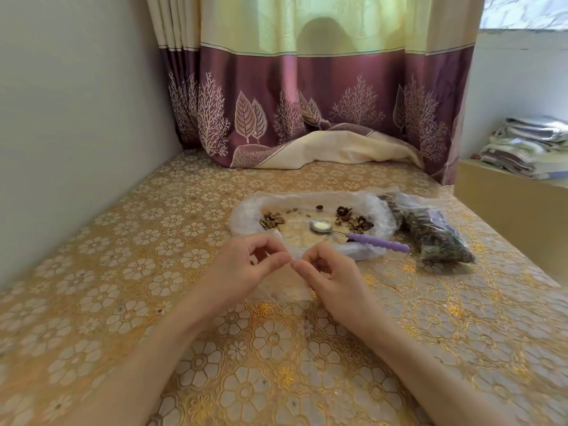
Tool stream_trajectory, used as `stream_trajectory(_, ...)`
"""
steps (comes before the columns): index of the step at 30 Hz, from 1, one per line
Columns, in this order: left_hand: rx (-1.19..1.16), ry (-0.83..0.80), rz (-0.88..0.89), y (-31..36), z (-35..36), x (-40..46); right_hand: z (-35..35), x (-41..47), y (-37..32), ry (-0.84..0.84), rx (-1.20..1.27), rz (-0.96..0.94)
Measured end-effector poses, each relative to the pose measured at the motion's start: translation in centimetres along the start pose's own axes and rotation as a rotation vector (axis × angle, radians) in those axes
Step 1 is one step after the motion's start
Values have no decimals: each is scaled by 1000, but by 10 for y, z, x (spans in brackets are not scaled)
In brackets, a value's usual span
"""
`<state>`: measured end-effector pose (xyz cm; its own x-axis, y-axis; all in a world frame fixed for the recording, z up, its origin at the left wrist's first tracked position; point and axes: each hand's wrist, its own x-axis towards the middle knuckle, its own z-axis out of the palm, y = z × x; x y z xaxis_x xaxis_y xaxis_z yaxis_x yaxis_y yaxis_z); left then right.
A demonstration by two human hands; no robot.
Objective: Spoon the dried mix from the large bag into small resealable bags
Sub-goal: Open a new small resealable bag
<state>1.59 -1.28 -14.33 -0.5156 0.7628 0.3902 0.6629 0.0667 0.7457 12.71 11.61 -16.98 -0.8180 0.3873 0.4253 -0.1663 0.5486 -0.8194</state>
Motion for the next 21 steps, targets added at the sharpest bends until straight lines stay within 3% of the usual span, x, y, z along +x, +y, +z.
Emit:
stream_trajectory(5,-32,-40,7,2,2,-4,-3,-2,-2,-99,130,54)
stream_trajectory(11,-79,-53,-17,7,9,-4,0,-3,0,-112,-222,-168)
stream_trajectory(17,57,-78,9,4,15,-4,1,-2,2,-53,-166,-208)
stream_trajectory(21,38,-80,7,2,14,-4,1,-2,3,-61,-25,-100)
